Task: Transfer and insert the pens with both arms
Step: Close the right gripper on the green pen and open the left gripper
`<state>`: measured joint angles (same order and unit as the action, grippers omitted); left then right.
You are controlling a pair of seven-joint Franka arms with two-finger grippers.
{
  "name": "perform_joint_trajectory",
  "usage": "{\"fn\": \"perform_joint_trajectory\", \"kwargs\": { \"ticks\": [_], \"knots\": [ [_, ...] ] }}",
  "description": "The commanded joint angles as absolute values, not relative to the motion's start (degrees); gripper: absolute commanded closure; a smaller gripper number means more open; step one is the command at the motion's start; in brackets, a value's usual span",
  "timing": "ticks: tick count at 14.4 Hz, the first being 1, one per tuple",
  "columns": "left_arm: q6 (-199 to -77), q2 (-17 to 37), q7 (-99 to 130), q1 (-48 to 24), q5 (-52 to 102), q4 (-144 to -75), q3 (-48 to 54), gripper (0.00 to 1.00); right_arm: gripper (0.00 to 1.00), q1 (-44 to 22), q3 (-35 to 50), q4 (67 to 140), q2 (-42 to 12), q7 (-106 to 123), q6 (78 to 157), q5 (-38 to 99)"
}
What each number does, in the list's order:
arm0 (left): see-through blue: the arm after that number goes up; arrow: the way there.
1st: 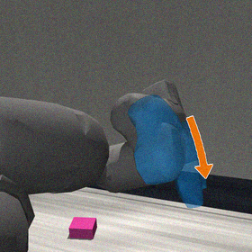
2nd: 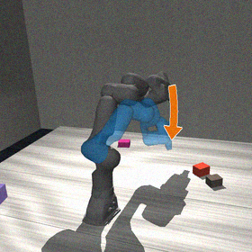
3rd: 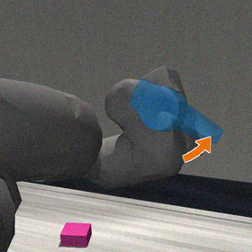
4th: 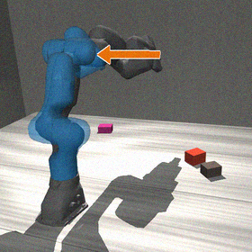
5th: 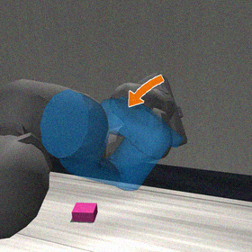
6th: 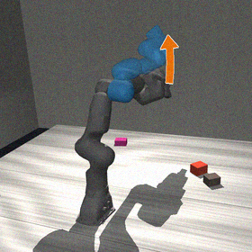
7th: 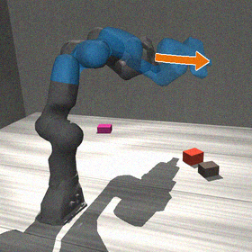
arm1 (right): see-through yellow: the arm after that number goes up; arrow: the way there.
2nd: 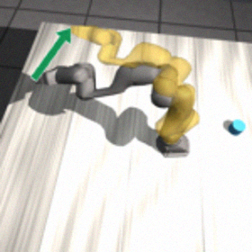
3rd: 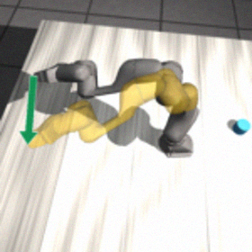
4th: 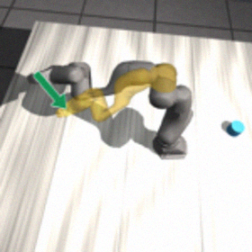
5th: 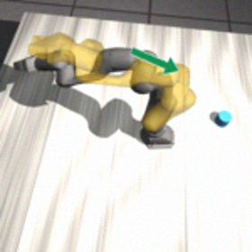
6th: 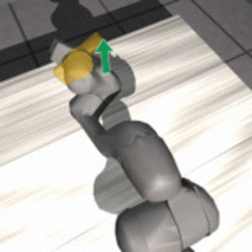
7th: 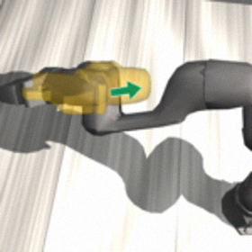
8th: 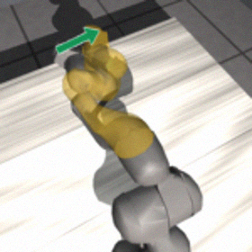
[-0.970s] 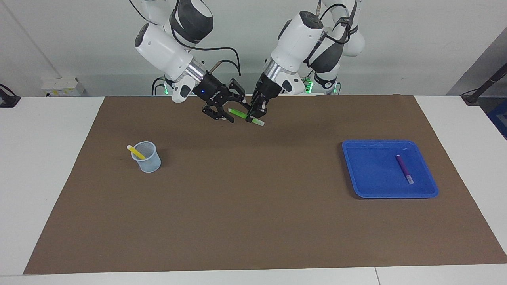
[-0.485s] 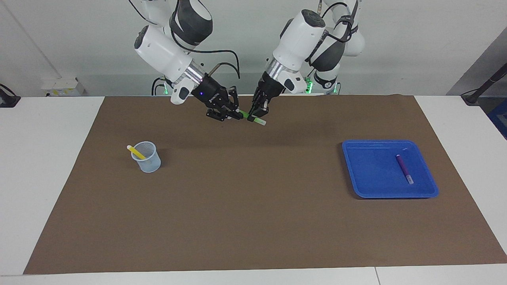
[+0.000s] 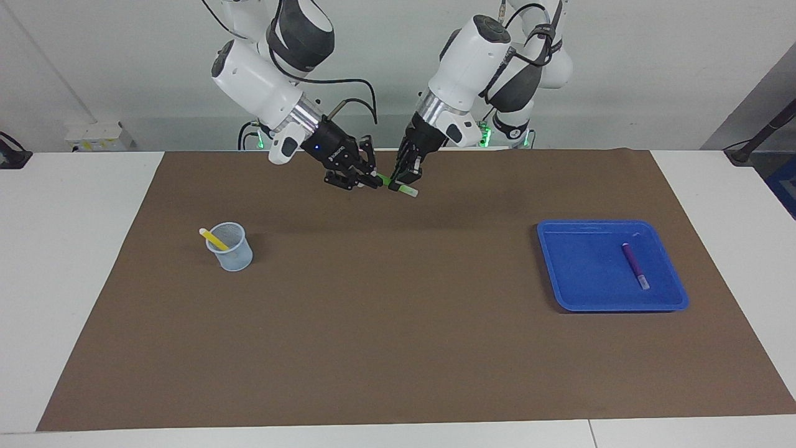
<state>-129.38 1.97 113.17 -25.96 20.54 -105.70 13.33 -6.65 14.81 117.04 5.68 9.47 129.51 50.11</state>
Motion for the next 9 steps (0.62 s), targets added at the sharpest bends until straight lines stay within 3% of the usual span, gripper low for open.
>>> {"fn": "perform_joint_trajectory", "kwargs": {
  "ticks": [1, 3, 4, 6, 7, 8, 9],
  "knots": [
    [-130.1, 1.0, 113.0, -25.9, 21.4, -107.1, 12.9, 1.00, 0.57, -6.8, 15.1, 117.2, 6.2, 8.2, 129.3, 49.4],
    [-130.2, 1.0, 113.1, -25.9, 21.4, -107.1, 12.8, 1.00, 0.61, -6.9, 15.1, 117.2, 6.2, 8.2, 129.3, 48.5],
    [-130.2, 1.1, 113.1, -25.9, 21.4, -107.0, 12.7, 1.00, 0.72, -6.9, 15.1, 117.2, 6.2, 8.2, 129.1, 48.1],
    [-130.2, 1.1, 113.0, -25.8, 21.4, -107.0, 12.6, 1.00, 0.72, -7.2, 15.2, 117.2, 6.3, 8.0, 128.4, 47.7],
    [-130.2, 1.1, 113.0, -25.8, 21.4, -107.0, 12.6, 1.00, 0.79, -7.5, 15.1, 117.2, 6.3, 8.0, 128.3, 47.6],
    [-130.2, 1.1, 113.0, -25.8, 21.4, -107.0, 12.6, 1.00, 1.00, -7.5, 15.1, 117.2, 6.3, 8.0, 128.3, 47.4],
    [-130.2, 1.1, 113.0, -25.8, 21.4, -107.0, 12.6, 1.00, 1.00, -7.6, 15.1, 117.2, 6.2, 8.0, 128.4, 47.4]
  ]
}}
